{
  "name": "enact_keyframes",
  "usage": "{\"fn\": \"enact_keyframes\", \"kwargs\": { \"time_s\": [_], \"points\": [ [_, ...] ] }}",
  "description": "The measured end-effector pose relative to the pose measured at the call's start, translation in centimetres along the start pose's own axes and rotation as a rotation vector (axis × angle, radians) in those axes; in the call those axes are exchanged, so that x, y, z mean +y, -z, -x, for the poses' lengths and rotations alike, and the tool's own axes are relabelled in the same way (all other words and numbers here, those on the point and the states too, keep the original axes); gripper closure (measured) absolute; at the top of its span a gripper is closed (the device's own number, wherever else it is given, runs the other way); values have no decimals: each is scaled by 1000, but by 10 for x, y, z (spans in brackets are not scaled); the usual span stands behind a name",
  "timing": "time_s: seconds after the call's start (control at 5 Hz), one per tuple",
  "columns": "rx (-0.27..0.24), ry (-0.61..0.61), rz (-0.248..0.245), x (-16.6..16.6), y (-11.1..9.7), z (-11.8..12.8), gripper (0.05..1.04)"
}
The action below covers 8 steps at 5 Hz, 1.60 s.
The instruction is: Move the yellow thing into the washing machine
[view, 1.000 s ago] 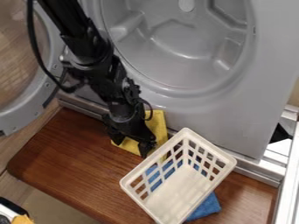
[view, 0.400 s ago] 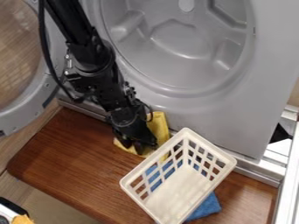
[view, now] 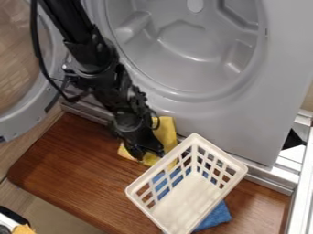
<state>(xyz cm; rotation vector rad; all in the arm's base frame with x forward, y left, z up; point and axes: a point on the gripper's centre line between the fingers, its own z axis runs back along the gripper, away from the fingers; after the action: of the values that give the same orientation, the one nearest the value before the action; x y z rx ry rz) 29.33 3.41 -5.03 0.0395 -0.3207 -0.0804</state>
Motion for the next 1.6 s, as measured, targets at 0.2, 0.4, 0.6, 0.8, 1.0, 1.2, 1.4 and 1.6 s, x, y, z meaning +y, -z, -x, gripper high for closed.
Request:
{"fn": "enact_keyframes", "kwargs": {
  "time_s": [0.2, 0.4, 0.6, 0.8, 1.0, 1.2, 1.4, 1.6],
  "points": [
    [-26, 29, 22, -3, -29, -5, 1033],
    [-56, 58, 13, -1, -63, -9, 1033],
    [-86, 88, 11, -2, -93, -15, 1033],
    [-143, 131, 8, -4, -125, -27, 1033],
    [-206, 177, 2, -7, -143, -50, 1033],
    [-236, 190, 11, -8, -145, -69, 1034],
    [-235, 205, 21, -8, -134, -91, 1034],
    [-202, 219, 45, -6, -102, -113, 1034]
  ]
}}
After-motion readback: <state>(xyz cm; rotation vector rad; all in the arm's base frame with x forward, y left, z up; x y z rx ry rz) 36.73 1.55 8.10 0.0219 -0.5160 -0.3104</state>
